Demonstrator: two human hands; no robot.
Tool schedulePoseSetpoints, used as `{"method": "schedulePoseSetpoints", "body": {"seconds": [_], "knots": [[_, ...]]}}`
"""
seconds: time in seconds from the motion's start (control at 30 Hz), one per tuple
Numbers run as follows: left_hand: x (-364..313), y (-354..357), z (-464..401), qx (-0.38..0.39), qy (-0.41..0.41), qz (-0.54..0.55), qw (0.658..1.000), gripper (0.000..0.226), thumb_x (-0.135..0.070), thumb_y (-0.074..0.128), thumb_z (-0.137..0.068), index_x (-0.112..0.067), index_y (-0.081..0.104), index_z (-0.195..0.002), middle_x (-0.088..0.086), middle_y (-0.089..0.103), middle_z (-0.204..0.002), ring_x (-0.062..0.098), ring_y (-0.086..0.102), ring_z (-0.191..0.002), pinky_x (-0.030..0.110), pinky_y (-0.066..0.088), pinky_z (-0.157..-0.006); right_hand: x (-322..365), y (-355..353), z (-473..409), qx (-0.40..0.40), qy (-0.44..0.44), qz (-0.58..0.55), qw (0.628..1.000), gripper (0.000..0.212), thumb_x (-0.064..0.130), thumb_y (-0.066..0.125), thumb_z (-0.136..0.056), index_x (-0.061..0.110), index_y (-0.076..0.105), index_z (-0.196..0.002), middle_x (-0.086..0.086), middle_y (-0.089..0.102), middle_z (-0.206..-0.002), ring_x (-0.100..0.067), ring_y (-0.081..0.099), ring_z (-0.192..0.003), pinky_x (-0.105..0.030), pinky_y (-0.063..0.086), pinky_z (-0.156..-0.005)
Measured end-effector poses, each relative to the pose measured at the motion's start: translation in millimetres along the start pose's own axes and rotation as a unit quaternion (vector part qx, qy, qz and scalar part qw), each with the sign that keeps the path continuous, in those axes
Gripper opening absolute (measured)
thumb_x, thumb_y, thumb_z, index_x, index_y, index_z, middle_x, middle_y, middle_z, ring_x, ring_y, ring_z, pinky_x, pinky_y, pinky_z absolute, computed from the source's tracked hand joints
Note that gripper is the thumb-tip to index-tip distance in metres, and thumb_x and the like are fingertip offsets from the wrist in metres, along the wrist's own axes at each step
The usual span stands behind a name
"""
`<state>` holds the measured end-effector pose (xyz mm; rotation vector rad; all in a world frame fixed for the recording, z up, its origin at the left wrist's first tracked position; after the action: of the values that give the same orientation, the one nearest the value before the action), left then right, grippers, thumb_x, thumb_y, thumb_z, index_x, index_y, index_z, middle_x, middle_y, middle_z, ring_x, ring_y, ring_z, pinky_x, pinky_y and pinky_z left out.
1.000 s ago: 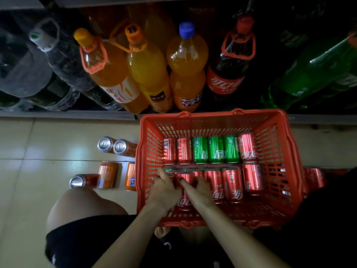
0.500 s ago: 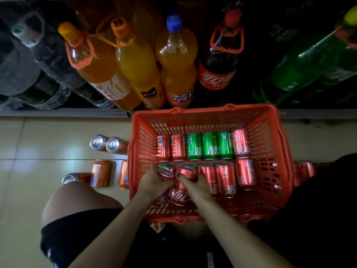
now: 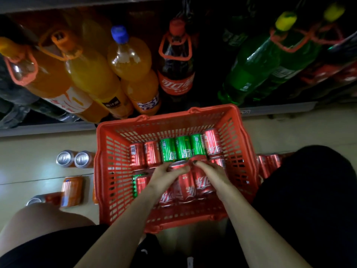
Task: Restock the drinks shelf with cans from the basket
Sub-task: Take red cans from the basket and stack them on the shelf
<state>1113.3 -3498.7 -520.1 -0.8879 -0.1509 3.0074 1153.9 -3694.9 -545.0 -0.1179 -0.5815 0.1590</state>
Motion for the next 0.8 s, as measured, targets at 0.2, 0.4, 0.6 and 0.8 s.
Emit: {"method": "schedulePoseSetpoints", "body": {"seconds": [0.2, 0.4, 0.6, 0.8], "knots": [[16, 38, -2, -0.018, -0.048, 0.126, 0.991, 0.086, -0.033, 0.091, -0.078, -0.007, 0.047, -0.148, 0.006, 0.080, -0.090, 0.018, 0.080, -0.074, 0.032, 0.062, -0.060, -20, -16, -10, 0.002, 0.012, -0.013, 1.000, 0.052, 0.048, 0.088, -0.067, 0.022, 0.077, -0.110, 0.000, 0.081, -0.094, -0.020, 0.078, -0.088, -0.044, 0.062, -0.090], [23, 38, -5, -0.032, -0.031, 0.139, 0.989, 0.118, -0.065, 0.095, -0.054, -0.015, 0.045, -0.149, 0.011, 0.073, -0.124, 0.031, 0.076, -0.102, 0.049, 0.061, -0.092, -41, -2, -8, 0.078, 0.054, -0.027, 0.995, 0.089, 0.067, 0.087, -0.055, 0.036, 0.050, -0.130, 0.002, 0.073, -0.119, -0.023, 0.074, -0.104, -0.047, 0.058, -0.096], [24, 38, -8, -0.039, -0.007, 0.099, 0.994, 0.091, -0.046, 0.080, -0.087, -0.011, 0.035, -0.158, -0.002, 0.065, -0.120, 0.011, 0.064, -0.086, 0.025, 0.050, -0.083, -34, 10, 0, 0.193, 0.079, -0.059, 0.976, 0.055, 0.051, 0.083, -0.076, 0.019, 0.076, -0.120, -0.011, 0.077, -0.115, -0.031, 0.073, -0.110, -0.050, 0.050, -0.108], [25, 31, -4, -0.064, -0.017, 0.069, 0.995, 0.033, -0.041, 0.082, -0.086, -0.024, 0.062, -0.106, -0.002, 0.076, -0.089, 0.016, 0.077, -0.073, 0.024, 0.061, -0.061, -36, 14, 3, 0.218, 0.105, -0.083, 0.967, 0.063, 0.054, 0.088, -0.066, 0.018, 0.078, -0.117, -0.014, 0.075, -0.119, -0.032, 0.071, -0.114, -0.052, 0.046, -0.112]]}}
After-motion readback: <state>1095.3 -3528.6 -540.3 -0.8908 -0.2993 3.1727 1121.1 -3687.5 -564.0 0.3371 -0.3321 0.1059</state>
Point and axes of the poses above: each hand's wrist, its own z-axis away from the middle knuckle, its own y-axis out of the palm, x = y × z, the point moved 10 cm from there along -z, towards the middle knuckle
